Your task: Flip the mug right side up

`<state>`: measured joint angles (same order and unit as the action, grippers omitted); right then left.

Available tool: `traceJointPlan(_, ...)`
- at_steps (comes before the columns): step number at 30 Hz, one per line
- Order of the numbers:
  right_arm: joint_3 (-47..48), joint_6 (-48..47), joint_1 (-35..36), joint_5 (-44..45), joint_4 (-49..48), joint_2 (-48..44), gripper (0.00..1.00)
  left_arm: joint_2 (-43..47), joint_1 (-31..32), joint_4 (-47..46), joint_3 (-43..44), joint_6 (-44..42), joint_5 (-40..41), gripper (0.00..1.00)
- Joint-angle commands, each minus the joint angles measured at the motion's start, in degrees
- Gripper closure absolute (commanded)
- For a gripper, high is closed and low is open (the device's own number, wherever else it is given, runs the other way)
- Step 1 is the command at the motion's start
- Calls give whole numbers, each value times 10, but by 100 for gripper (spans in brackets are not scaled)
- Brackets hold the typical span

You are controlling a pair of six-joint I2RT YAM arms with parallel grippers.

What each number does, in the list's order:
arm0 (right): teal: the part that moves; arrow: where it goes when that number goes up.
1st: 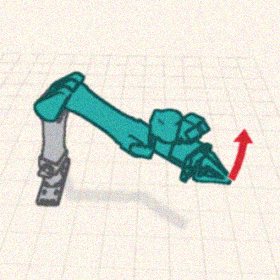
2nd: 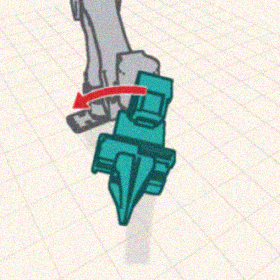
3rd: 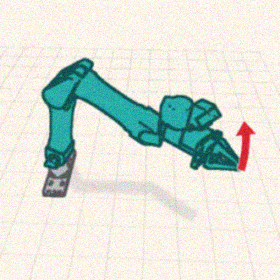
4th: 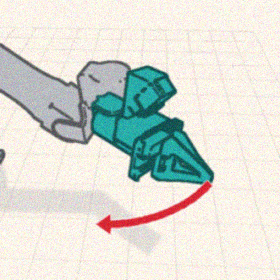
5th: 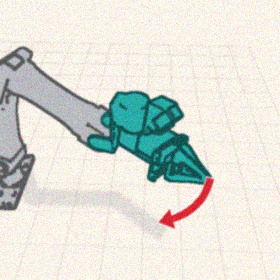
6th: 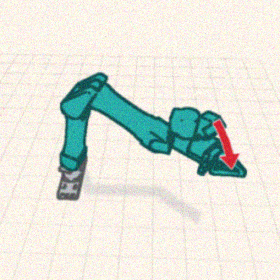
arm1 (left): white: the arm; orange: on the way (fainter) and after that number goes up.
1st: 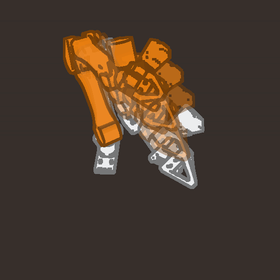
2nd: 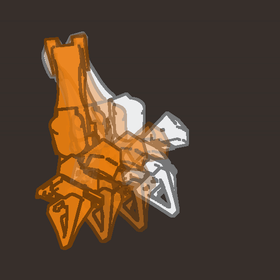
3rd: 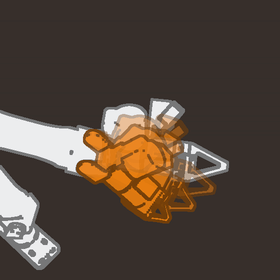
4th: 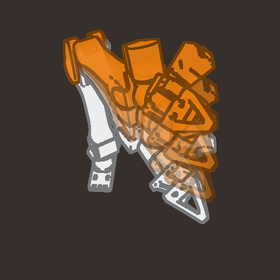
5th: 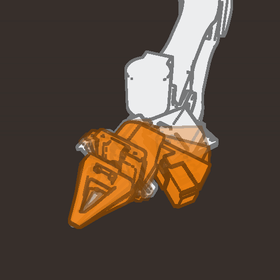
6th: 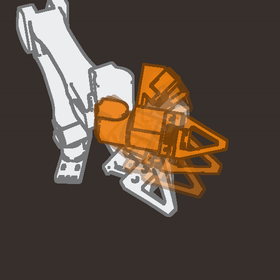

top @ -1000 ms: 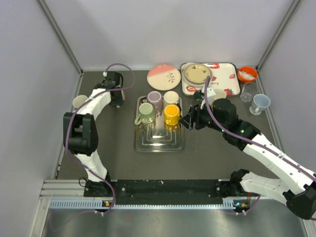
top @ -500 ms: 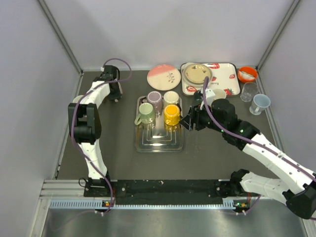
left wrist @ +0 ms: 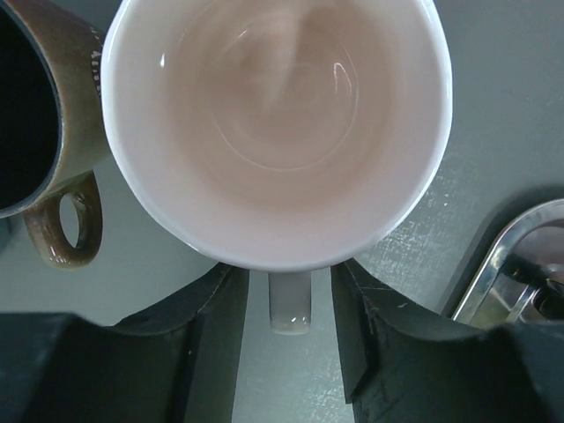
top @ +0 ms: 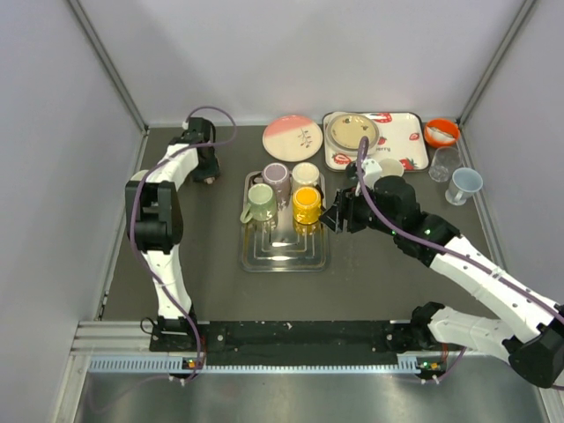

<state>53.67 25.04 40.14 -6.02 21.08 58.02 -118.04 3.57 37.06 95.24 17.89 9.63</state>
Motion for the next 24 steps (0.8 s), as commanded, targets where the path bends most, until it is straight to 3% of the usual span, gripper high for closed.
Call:
traceJointPlan(1,16,-9,6,14,-3,-1,40,39,0,-2,23,9,-6,50)
traceJointPlan(4,17,-11,6,26,2,2,37,80,1,-1,21,21,-15,32)
traceJointPlan(5,17,-10,6,34,4,4,35,91,2,-1,19,28,-21,20)
traceJointPlan(8,18,-17,6,53,11,21,25,152,15,-4,-2,45,-37,12)
traceJointPlan(13,23,-34,6,93,12,71,24,293,99,-69,-101,47,0,10)
traceJointPlan(17,44,-86,6,104,6,125,29,405,183,-144,-255,68,30,11)
traceJointPlan(24,73,-232,6,90,-38,230,30,570,214,-199,-414,84,1,17)
